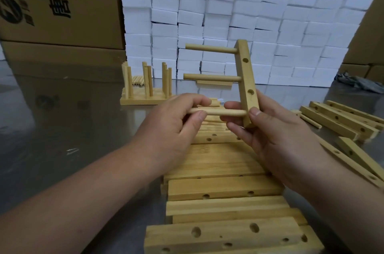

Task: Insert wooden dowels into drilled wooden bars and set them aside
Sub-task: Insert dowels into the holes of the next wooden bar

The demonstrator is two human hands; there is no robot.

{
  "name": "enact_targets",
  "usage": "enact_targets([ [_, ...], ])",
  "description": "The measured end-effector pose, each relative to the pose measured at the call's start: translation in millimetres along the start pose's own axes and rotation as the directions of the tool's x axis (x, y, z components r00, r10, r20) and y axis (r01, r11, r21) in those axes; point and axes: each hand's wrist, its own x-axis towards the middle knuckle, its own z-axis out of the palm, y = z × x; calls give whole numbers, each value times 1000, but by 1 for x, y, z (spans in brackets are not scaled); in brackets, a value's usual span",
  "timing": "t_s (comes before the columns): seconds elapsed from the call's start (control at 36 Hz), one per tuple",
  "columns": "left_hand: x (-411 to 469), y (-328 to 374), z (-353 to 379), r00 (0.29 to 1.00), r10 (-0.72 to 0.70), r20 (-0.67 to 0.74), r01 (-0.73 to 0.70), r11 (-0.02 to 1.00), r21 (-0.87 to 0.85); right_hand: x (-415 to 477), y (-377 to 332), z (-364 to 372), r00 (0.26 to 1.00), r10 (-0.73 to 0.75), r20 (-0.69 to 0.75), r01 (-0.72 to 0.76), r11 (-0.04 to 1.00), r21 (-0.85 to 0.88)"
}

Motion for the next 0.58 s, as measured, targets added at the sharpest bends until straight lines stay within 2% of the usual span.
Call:
enact_targets([
  [0.28,1,0,2,997,51,-55,-45,994,103,-3,2,0,998,2,64,5,994,-105],
  [0.58,0,5,2,1000,-19,-10,19,999,28,-6,4,1,997,-23,74,34,988,-154],
])
